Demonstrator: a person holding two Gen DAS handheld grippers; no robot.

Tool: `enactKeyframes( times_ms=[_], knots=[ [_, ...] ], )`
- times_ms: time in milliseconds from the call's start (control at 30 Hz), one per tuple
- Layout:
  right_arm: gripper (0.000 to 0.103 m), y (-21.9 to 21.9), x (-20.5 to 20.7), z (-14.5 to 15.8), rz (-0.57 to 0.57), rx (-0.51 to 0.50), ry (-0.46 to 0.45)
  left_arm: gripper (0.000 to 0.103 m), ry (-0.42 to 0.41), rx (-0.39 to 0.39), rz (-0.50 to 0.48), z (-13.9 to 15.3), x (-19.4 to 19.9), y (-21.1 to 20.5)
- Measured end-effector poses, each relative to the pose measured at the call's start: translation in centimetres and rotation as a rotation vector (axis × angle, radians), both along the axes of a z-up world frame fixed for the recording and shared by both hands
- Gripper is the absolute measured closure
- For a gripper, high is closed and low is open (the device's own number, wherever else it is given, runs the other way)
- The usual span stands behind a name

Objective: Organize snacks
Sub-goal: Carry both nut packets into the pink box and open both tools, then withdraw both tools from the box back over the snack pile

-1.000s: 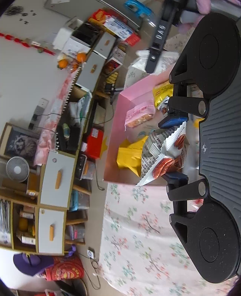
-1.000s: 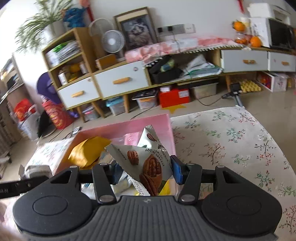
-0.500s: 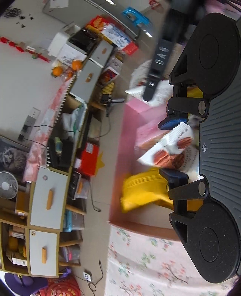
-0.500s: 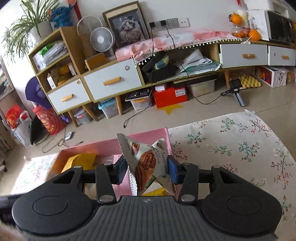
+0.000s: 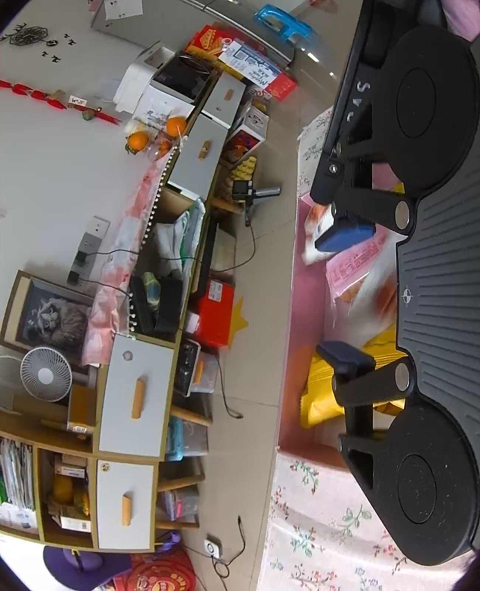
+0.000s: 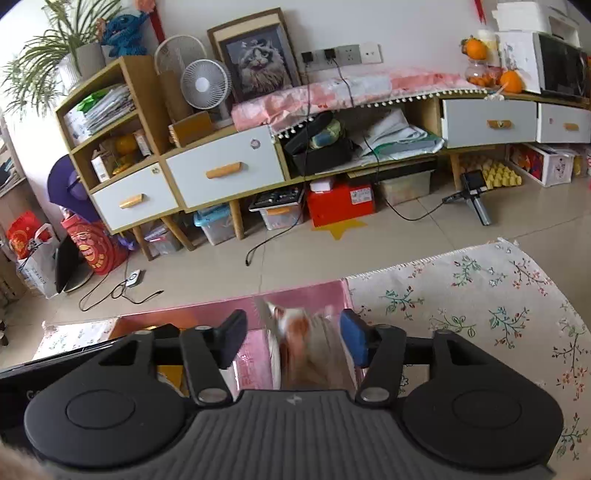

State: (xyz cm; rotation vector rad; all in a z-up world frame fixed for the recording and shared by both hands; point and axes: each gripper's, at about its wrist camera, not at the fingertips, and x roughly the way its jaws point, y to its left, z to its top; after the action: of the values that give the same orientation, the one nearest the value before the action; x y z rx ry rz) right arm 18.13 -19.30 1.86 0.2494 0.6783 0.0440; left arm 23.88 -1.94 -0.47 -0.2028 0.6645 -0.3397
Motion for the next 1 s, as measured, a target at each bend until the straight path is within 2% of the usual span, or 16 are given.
enactKeyframes(
  times_ms=[133, 467, 633, 833, 1000],
  knots=[
    [0.036, 0.0, -0.7, 0.6, 0.011, -0.037, -0.016, 0.037, 0.003, 0.0, -0.001, 0.2, -0.9, 0.7],
    [0.025, -0.3, -3.0, 1.5, 0.038, -0.058, -0.011, 0.026, 0.026, 0.045, -0.019, 0.4, -4.8, 2.1],
    [0.019, -0.2, -4.7, 1.8, 0.06, -0.065, 0.0, 0.016, 0.016, 0.067, -0.007, 0.6, -7.5, 2.8],
    [0.011, 0.0, -6.8, 2.3, 0.089, -0.092, 0.001, 0.01, 0.03, 0.101, 0.02, 0.5, -10.5, 3.9],
    [0.007, 0.1, -8.8, 2.4, 0.107, -0.087, 0.003, 0.009, 0.06, 0.141, 0.024, 0.4, -12.8, 4.4]
  ],
)
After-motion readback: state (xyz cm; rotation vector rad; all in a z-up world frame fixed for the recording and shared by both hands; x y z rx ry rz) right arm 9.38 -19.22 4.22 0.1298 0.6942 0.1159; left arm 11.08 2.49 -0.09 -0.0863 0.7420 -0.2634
